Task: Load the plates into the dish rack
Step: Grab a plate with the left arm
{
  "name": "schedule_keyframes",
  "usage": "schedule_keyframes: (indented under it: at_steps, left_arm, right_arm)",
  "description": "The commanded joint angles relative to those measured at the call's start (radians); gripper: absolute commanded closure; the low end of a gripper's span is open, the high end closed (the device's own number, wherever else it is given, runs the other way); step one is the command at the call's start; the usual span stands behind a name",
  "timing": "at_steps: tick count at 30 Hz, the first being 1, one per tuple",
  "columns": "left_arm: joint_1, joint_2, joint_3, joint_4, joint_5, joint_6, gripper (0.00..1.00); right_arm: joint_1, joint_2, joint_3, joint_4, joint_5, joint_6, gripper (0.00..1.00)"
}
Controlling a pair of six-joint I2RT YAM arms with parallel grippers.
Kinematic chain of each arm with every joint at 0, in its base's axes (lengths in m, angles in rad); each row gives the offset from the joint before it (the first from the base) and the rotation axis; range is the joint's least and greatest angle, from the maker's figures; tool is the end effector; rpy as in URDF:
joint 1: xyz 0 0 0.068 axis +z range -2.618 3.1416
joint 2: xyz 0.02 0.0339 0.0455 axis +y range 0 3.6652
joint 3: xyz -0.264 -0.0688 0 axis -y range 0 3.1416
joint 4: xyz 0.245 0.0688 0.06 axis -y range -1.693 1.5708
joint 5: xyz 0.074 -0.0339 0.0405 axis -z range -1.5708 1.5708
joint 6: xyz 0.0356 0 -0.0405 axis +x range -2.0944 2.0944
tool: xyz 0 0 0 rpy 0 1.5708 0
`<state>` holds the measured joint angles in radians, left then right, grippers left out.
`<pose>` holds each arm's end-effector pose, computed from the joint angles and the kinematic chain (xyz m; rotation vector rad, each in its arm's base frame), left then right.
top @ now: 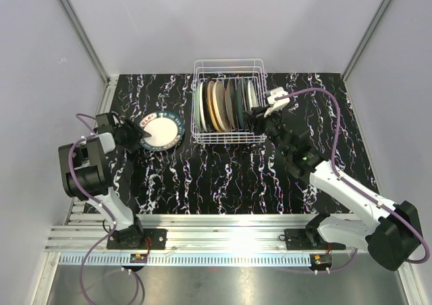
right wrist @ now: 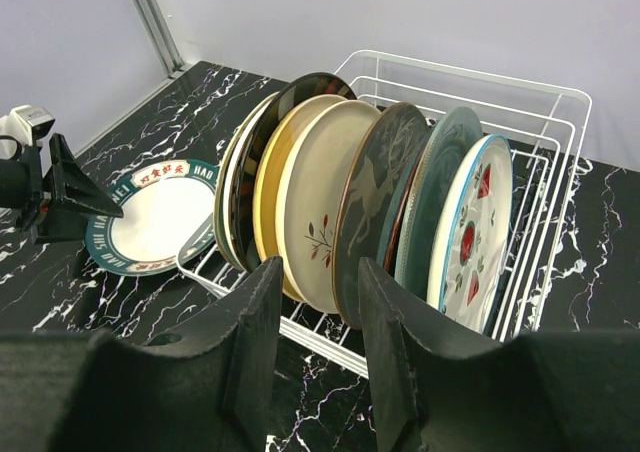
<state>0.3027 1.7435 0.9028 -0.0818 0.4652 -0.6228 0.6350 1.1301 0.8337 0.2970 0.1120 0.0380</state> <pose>0.3268 0.0853 0.1467 -0.9321 2.3113 -0.7140 0.2186 0.1561 0.3382 -0.3811 1.5408 0.4397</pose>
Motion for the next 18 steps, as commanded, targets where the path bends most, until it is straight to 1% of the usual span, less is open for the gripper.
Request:
schedule_keyframes:
  at_steps: [1,2,3,4,5,7,9,12,13,15,18]
  left_arm:
    - [-0.016,0.041,-0.028,-0.016,-0.109,-0.024,0.44]
    - [-0.016,0.037,-0.044,-0.015,-0.12,-0.034,0.48]
    - [-0.017,0.034,-0.051,-0.015,-0.131,-0.034,0.57]
    - [-0.017,0.03,-0.056,-0.004,-0.137,-0.034,0.6]
    - [-0.016,0.024,-0.064,-0.003,-0.14,-0.046,0.68]
    - [-0.016,0.007,-0.07,-0.006,-0.155,-0.052,0.71]
    - [-0.017,-0.009,-0.067,-0.028,-0.165,-0.048,0.78]
    - [-0.017,-0.05,-0.061,-0.058,-0.186,-0.04,0.85]
    - [-0.017,-0.065,-0.062,-0.064,-0.192,-0.038,0.91]
    - [-0.017,-0.119,-0.058,-0.096,-0.198,-0.029,1.0]
    - [-0.017,-0.225,-0.056,-0.151,-0.25,-0.009,1.0]
  right_arm:
    - [0.006,-0.032,-0.005,0.062,0.031,-0.02,0.57]
    - [0.005,-0.033,-0.004,0.062,0.032,-0.02,0.57]
    - [0.005,-0.033,-0.007,0.062,0.032,-0.018,0.57]
    - [0.005,-0.036,-0.008,0.062,0.029,-0.018,0.57]
    - [0.005,-0.036,-0.01,0.062,0.031,-0.016,0.57]
    - [0.005,-0.036,-0.012,0.06,0.029,-0.016,0.58]
    - [0.005,-0.039,-0.012,0.059,0.026,-0.018,0.58]
    - [0.005,-0.047,-0.005,0.053,0.014,-0.03,0.59]
    - [0.005,-0.053,-0.002,0.047,-0.001,-0.032,0.59]
    - [0.005,-0.058,0.008,0.034,-0.017,-0.027,0.59]
    - [0.005,-0.065,0.024,0.018,-0.044,-0.027,0.58]
